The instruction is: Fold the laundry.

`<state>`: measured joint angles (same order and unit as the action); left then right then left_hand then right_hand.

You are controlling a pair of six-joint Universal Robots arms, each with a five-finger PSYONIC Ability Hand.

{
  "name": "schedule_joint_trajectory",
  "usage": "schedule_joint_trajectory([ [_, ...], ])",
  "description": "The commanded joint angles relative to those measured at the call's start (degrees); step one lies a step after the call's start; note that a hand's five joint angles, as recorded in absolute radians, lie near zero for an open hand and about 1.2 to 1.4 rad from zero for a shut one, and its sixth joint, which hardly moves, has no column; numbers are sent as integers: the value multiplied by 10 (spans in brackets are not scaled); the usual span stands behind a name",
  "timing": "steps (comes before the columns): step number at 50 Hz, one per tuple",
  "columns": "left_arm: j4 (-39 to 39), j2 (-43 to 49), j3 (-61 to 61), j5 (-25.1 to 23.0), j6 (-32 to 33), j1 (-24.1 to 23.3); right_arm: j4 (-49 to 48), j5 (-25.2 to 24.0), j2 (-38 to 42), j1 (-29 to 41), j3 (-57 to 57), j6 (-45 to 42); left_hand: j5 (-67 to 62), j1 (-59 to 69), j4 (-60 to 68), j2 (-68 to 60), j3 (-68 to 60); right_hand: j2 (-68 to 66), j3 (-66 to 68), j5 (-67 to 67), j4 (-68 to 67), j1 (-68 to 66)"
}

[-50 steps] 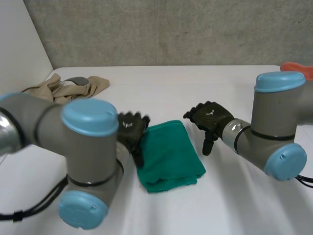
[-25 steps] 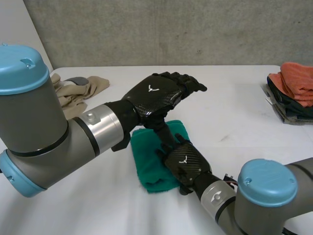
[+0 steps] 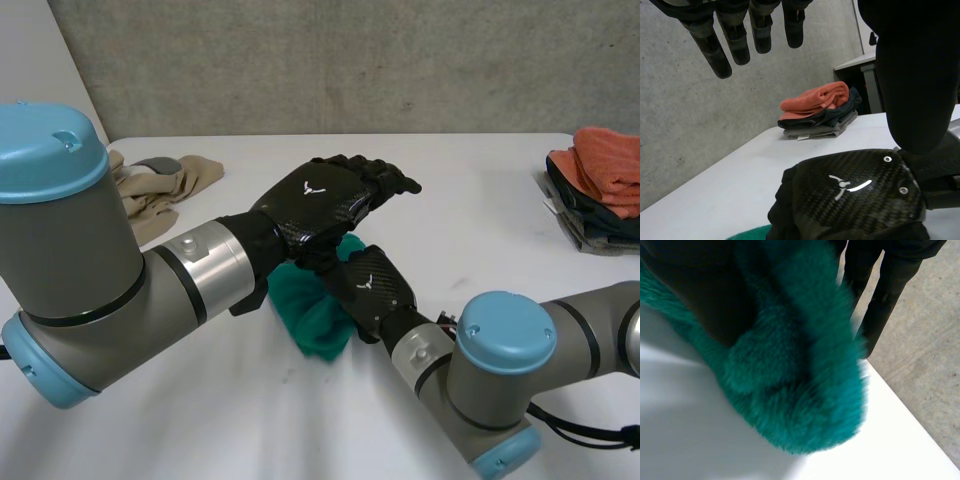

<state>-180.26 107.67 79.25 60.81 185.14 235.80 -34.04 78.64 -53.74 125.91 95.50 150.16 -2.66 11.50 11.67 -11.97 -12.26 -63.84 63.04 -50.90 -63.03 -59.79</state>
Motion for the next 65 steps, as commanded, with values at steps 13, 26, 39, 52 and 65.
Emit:
schedule_joint_trajectory([
  [13, -19, -40, -74, 1, -35, 4, 31, 8, -59, -115, -225, 79, 24, -13, -15, 18, 20, -162, 170, -191, -170, -202],
  [26, -62, -43, -75, 27, -74, 2, 23, -44, -33, -374, -386, 140, 23, -11, -13, 16, 19, -162, 170, -191, -170, -202],
  [39, -62, 9, -61, 28, -74, -4, 17, -248, 230, -567, -490, 160, 23, -11, -13, 16, 19, -162, 170, -191, -170, -202],
  [52, -62, 29, -65, 28, -72, -17, 33, -301, 268, -618, -476, 161, 21, -10, -11, 14, 17, 327, -319, 298, 319, 287],
  [65, -61, 11, -61, 30, -72, -41, 262, -261, 71, -621, -408, 210, 21, -10, -11, 14, 17, 538, -530, 509, 530, 498],
])
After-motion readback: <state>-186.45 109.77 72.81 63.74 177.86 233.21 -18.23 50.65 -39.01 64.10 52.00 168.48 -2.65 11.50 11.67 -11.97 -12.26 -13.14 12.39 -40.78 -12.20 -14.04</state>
